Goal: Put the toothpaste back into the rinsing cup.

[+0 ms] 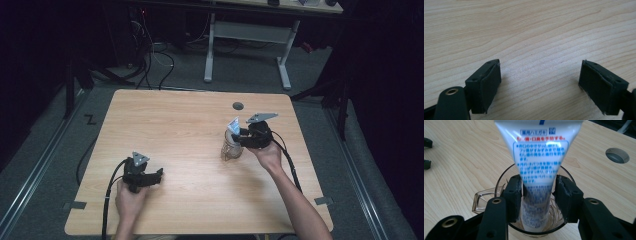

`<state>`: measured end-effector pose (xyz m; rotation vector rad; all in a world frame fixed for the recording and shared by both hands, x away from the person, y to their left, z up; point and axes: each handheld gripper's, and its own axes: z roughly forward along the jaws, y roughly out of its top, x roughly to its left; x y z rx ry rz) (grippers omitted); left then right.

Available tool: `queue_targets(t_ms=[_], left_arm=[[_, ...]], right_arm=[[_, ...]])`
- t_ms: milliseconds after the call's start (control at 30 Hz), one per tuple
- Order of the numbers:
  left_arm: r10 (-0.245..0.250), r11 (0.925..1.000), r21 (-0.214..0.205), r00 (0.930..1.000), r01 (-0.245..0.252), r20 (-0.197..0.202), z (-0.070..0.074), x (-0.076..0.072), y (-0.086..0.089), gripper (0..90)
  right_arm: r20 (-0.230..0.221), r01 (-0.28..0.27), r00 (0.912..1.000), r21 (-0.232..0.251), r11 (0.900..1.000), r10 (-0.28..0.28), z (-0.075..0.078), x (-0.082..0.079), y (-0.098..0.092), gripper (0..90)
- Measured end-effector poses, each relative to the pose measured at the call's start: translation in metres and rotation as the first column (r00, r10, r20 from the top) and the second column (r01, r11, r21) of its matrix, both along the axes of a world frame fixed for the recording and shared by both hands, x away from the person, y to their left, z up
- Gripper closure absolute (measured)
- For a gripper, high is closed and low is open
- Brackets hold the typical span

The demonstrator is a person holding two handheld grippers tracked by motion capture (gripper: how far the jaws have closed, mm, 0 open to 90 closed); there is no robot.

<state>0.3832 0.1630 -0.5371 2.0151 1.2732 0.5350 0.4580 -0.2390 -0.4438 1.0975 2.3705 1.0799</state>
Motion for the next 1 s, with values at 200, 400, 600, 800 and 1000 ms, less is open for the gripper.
queue_targets(t_ms=[200,400,600,800,1000], left_arm=[[0.0,1.0,0.0,1.0,0.0,0.0,0.0,0.0,0.0,18.0],[0.0,1.0,0.0,1.0,0.0,0.0,0.0,0.0,0.0,18.0],[0.0,1.0,0.0,1.0,0.0,0.0,0.0,0.0,0.0,18.0],[0.0,1.0,0.0,1.0,0.0,0.0,0.0,0.0,0.0,18.0],[0.0,1.0,0.0,1.0,0.0,0.0,0.0,0.0,0.0,18.0]], right_arm=[[-0.005,0.0,1.0,0.007,1.0,0.0,-0.002,-0.001,-0.003,58.3],[0.004,0.007,1.0,0.012,0.9999,-0.007,0.0,-0.004,-0.003,55.0],[0.022,0.012,0.9997,0.033,0.9994,-0.012,0.003,-0.008,-0.008,51.1],[0.047,0.027,0.9984,0.066,0.9975,-0.03,0.008,-0.013,-0.016,49.7],[0.06,0.037,0.9973,0.077,0.9963,-0.042,0.012,-0.018,-0.022,49.2]])
